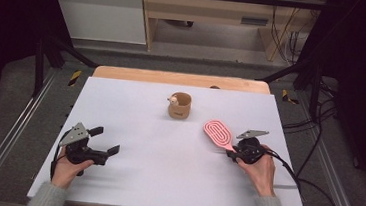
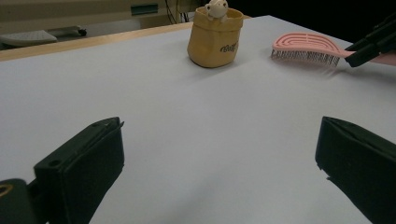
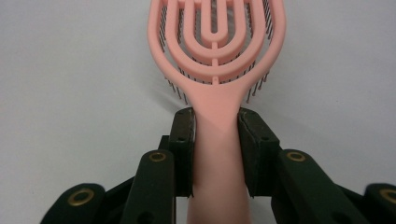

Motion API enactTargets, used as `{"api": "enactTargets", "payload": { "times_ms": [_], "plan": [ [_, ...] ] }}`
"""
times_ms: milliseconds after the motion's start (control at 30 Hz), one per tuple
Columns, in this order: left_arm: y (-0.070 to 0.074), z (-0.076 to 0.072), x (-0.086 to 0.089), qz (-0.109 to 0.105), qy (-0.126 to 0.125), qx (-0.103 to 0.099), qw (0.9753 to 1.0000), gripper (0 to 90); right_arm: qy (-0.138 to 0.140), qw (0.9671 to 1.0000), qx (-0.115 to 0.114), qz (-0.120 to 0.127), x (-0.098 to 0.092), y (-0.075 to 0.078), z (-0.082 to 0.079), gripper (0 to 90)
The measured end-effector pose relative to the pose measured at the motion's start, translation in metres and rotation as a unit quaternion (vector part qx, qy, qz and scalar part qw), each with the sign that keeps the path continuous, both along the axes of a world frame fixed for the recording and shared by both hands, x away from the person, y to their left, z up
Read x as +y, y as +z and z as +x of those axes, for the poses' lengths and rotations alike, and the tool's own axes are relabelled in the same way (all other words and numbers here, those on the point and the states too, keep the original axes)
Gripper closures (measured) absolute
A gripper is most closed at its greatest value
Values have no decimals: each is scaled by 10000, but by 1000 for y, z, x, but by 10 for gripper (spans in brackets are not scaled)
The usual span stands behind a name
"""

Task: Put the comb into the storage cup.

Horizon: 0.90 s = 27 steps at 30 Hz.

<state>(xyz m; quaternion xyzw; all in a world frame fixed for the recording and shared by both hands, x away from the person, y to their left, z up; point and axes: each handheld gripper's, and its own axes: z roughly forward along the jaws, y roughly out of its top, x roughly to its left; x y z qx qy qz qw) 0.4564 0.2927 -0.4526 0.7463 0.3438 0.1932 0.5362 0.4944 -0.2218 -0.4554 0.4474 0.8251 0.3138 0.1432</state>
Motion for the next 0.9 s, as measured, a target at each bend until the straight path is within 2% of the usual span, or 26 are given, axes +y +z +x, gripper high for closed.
{"api": "enactTargets", "payload": {
  "times_ms": [233,467,900],
  "plan": [
    [0,0,0,-7,2,-5,10000,11,-41,9999,-139,59,-2,3,-2,690],
    [1,0,-1,-20,-6,1,10000,11,-62,9993,-268,244,-3,7,-4,690],
    [2,-1,-4,-44,-23,22,10000,11,4,9984,-370,438,-3,12,-8,690]
  ]
}}
